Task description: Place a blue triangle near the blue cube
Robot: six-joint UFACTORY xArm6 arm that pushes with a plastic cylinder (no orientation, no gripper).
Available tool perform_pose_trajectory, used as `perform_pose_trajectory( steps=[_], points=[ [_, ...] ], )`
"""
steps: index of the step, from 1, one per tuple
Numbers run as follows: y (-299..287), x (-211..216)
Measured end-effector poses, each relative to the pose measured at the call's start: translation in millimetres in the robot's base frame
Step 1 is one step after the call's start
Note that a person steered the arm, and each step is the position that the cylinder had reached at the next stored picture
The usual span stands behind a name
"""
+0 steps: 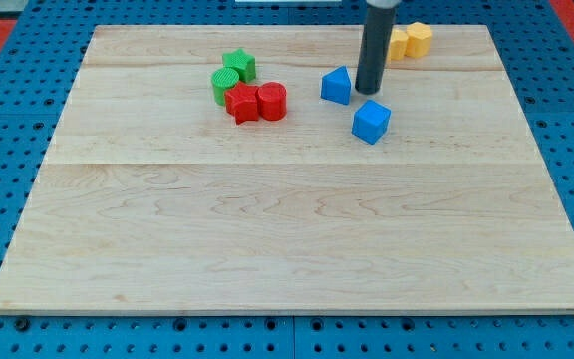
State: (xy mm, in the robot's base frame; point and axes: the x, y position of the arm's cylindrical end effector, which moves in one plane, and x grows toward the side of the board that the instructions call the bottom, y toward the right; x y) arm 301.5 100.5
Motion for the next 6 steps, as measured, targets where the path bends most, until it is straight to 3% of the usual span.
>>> perform_pose_trajectory(
  steps=[1,2,4,6],
  points=[
    [-13,-45],
    [-37,-16],
    [-3,45],
    [-32,-16]
  ],
)
